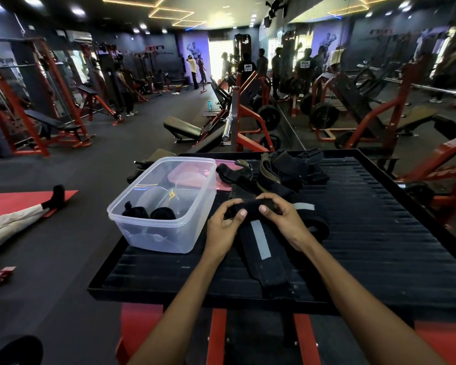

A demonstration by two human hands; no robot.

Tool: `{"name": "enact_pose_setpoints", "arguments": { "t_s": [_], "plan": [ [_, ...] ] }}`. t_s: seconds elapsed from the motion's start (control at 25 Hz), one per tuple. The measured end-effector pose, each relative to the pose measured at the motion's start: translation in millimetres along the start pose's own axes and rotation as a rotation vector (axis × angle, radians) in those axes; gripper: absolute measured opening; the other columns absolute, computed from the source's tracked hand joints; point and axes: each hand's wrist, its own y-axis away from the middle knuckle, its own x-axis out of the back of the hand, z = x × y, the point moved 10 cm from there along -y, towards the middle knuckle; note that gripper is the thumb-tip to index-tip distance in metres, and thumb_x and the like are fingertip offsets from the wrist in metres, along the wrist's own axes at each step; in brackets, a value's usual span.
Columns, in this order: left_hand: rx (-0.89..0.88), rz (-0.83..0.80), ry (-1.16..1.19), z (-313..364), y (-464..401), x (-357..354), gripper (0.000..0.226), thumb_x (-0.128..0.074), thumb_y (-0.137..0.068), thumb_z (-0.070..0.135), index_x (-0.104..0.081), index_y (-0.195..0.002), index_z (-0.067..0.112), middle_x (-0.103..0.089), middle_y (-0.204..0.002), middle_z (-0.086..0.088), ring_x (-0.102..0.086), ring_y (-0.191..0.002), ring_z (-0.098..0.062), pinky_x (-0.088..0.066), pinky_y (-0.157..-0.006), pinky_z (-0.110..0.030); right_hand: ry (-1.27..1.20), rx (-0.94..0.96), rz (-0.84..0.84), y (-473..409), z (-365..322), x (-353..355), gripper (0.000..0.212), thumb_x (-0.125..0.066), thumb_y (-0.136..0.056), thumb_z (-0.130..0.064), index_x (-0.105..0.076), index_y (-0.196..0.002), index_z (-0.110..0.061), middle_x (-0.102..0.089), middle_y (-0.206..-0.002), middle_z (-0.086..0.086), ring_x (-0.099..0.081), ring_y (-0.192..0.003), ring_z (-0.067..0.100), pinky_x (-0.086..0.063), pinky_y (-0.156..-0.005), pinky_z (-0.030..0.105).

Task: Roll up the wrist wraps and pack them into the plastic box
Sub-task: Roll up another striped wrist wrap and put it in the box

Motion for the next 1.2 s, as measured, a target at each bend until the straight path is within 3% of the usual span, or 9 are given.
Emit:
{"name": "enact_pose_setpoints", "arguments": {
  "t_s": [0.12, 0.2, 0.32, 0.48, 0.72, 0.88, 1.08, 1.2],
  "plan": [
    [0.036, 0.027, 0.015, -3, -2, 3, 0.03, -0.063, -0.087, 0.012, -0.059, -0.117, 0.012, -0.068, -0.09, 0.004, -0.064, -0.065, 0.003, -0.05, -0.062, -0.014, 0.006, 0.017, -0.013, 0, -3, -2, 0.018, -0.058, -0.091, -0.009, -0.058, -0.107, -0.016, -0.06, -0.111, 0.001, -0.058, -0.099, 0.006, -0.046, -0.085, 0.017],
    [0.007, 0.037, -0.011, -1, -3, 5, 0.033, -0.065, -0.084, 0.004, -0.058, -0.117, 0.006, -0.068, -0.091, 0.009, -0.067, -0.072, 0.003, -0.052, -0.069, -0.012, -0.006, -0.009, -0.016, -1, 1, -3, 0.015, -0.058, -0.092, -0.017, -0.059, -0.107, -0.02, -0.059, -0.114, -0.001, -0.057, -0.105, 0.009, -0.045, -0.088, 0.021],
    [-0.006, 0.016, -0.022, 0, -2, 3, 0.033, -0.062, -0.085, 0.001, -0.056, -0.117, 0.009, -0.069, -0.083, 0.014, -0.067, -0.07, 0.002, -0.05, -0.066, -0.012, -0.018, -0.07, 0.01, -2, 10, -1, 0.019, -0.06, -0.09, -0.027, -0.061, -0.108, -0.018, -0.062, -0.111, 0.0, -0.058, -0.106, 0.012, -0.045, -0.09, 0.023],
    [0.034, -0.013, -0.06, -2, 2, -2, 0.027, -0.059, -0.091, 0.016, -0.056, -0.117, 0.018, -0.066, -0.079, 0.007, -0.059, -0.056, 0.006, -0.047, -0.055, -0.015, 0.0, -0.003, 0.006, -1, -1, -2, 0.02, -0.063, -0.088, -0.012, -0.059, -0.107, -0.013, -0.061, -0.103, -0.003, -0.058, -0.093, -0.001, -0.045, -0.084, 0.012],
    [-0.011, 0.004, -0.122, 1, 2, 6, 0.028, -0.06, -0.088, 0.005, -0.057, -0.114, 0.013, -0.069, -0.089, -0.004, -0.066, -0.065, 0.001, -0.051, -0.064, -0.014, -0.023, -0.048, -0.034, 6, 2, -11, 0.018, -0.061, -0.089, -0.022, -0.061, -0.107, -0.018, -0.063, -0.107, -0.007, -0.058, -0.099, -0.002, -0.045, -0.089, 0.016],
    [0.054, 0.023, -0.029, 0, 7, 5, 0.024, -0.059, -0.09, 0.01, -0.057, -0.114, 0.011, -0.066, -0.08, 0.002, -0.062, -0.056, 0.003, -0.047, -0.055, -0.011, -0.039, -0.02, -0.043, 9, -4, -11, 0.02, -0.064, -0.086, -0.009, -0.06, -0.101, -0.022, -0.062, -0.107, -0.006, -0.058, -0.094, -0.006, -0.045, -0.087, 0.012],
    [0.037, 0.051, -0.026, -1, 8, 11, 0.029, -0.061, -0.085, -0.002, -0.056, -0.111, 0.011, -0.066, -0.093, 0.001, -0.066, -0.071, 0.002, -0.052, -0.065, -0.014, -0.068, -0.089, -0.048, 10, 1, -17, 0.013, -0.059, -0.091, -0.026, -0.059, -0.102, -0.02, -0.06, -0.099, -0.014, -0.056, -0.094, 0.001, -0.043, -0.076, 0.012],
    [0.027, 0.054, -0.001, 1, 12, 7, 0.028, -0.059, -0.087, 0.001, -0.053, -0.113, 0.011, -0.064, -0.1, 0.004, -0.065, -0.08, 0.004, -0.051, -0.069, -0.012, -0.049, -0.067, 0.006, 10, -2, -12, 0.014, -0.061, -0.089, -0.018, -0.058, -0.103, -0.015, -0.062, -0.099, -0.005, -0.058, -0.094, 0.007, -0.045, -0.078, 0.009]
  ]
}}
